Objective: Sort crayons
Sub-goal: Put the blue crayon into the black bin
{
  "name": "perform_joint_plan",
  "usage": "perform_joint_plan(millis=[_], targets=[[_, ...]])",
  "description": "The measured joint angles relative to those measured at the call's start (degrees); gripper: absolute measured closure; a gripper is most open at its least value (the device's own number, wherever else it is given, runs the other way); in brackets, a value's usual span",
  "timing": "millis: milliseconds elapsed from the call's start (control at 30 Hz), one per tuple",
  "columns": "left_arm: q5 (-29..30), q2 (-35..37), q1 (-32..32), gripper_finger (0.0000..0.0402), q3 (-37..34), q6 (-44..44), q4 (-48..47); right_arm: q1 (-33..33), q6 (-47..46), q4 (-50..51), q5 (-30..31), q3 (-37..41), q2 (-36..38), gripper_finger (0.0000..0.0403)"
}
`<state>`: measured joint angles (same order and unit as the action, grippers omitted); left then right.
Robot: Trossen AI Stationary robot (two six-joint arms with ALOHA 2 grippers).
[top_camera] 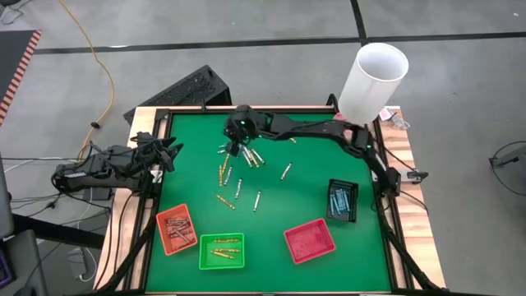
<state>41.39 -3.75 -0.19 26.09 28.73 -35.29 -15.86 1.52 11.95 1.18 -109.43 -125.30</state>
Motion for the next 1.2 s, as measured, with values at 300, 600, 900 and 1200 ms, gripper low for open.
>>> perform_joint_plan(millis=[300, 600, 900, 1200], targets=[[0.03, 0.02, 0.01, 0.0178, 0.0, -0.01, -0.07, -1.97, 1.7, 6.23, -0.07, -10.47, -10.14, 0.0344], [0.02, 0.02, 0.0, 0.0178, 0.0, -0.02, -0.05, -3.36, -4.74, 8.27, 0.19, -11.49, -12.87, 0.0344], [0.0, 0.0, 0.0, 0.0178, 0.0, 0.0, -0.09, -2.61, -5.45, 8.43, -1.23, -11.34, -17.65, 0.0334], [0.02, 0.02, 0.02, 0.0178, 0.0, 0.0, -0.04, -1.84, -4.16, 8.71, -1.06, -11.37, -17.55, 0.0308]])
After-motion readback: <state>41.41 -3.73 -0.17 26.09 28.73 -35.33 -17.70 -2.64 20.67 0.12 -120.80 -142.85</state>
